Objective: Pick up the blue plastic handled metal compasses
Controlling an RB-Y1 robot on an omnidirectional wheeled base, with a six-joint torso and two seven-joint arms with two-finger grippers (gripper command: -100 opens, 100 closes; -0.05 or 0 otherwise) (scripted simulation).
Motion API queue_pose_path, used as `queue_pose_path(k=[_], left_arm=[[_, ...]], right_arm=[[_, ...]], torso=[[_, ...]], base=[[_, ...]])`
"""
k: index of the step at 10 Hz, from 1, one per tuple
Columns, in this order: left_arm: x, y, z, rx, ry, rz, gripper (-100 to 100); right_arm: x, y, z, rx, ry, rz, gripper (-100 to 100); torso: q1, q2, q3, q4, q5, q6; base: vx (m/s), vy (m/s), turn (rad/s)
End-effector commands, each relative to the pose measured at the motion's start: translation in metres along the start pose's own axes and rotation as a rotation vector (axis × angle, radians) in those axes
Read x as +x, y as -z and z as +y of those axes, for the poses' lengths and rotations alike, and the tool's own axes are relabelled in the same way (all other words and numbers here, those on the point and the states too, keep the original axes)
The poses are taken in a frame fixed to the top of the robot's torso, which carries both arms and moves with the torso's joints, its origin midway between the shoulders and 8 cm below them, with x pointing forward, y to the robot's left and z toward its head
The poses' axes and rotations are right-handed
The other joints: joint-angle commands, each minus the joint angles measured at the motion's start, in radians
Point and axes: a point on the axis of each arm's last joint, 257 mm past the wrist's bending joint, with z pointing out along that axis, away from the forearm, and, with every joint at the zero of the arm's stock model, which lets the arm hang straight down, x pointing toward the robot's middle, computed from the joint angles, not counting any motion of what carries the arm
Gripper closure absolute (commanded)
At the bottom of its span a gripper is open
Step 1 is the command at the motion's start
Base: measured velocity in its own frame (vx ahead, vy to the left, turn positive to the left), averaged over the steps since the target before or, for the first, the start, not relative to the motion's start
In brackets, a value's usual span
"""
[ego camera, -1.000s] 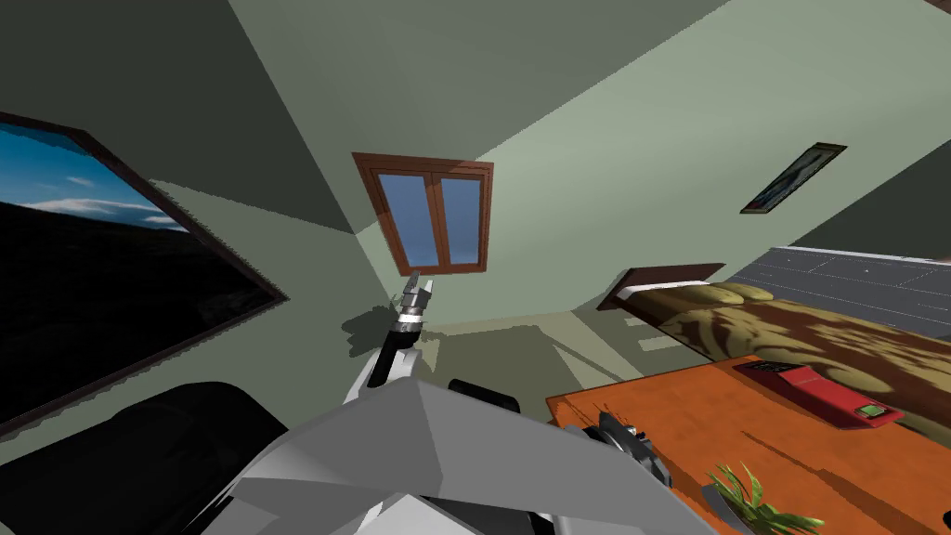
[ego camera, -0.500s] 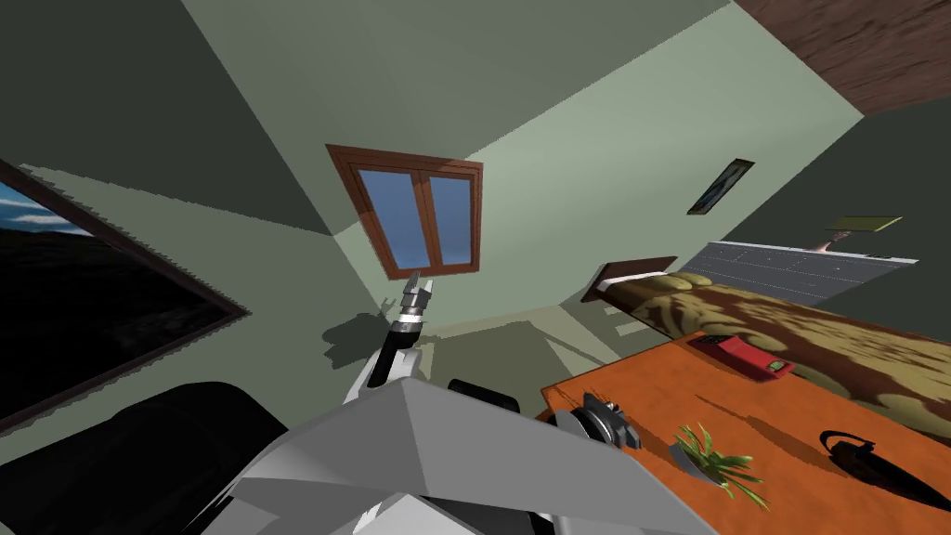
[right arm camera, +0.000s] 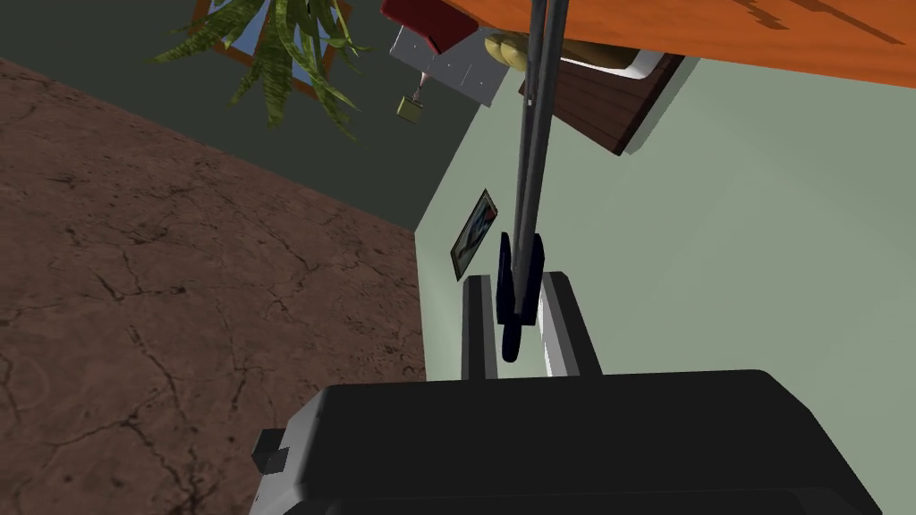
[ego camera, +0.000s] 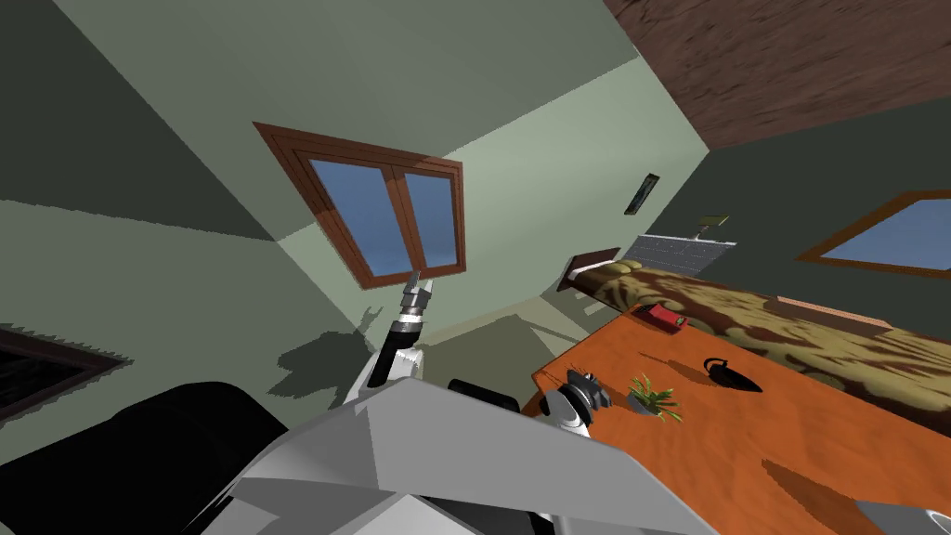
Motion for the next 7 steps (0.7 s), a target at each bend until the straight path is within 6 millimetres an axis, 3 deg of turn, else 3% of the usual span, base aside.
queue_pose_path(k=[1,4,5,6,7], left_arm=[[0.000,0.000,0.000,0.000,0.000,0.000,0],[0.000,0.000,0.000,0.000,0.000,0.000,0],[0.000,0.000,0.000,0.000,0.000,0.000,0],[0.000,0.000,0.000,0.000,0.000,0.000,0],[0.000,0.000,0.000,0.000,0.000,0.000,0]], right_arm=[[-0.015,-0.004,0.015,-0.025,0.012,-0.028,100],[-0.052,-0.016,0.046,-0.088,0.066,-0.105,100],[-0.059,-0.016,0.049,-0.092,0.061,-0.115,100],[-0.051,-0.015,0.045,-0.085,0.057,-0.103,100],[-0.052,-0.015,0.045,-0.086,0.059,-0.105,0]], torso=[[0.000,0.000,0.000,0.000,0.000,0.000],[0.000,0.000,0.000,0.000,0.001,0.000],[-0.001,0.001,0.001,0.000,0.001,0.001],[-0.001,0.001,0.001,0.001,0.001,0.000],[-0.002,0.001,0.001,0.001,0.000,-0.001]], base=[[0.001,0.048,-0.168],[-0.011,0.036,-0.336],[-0.018,0.012,-0.232],[-0.006,0.002,-0.025],[0.000,0.000,0.000]])
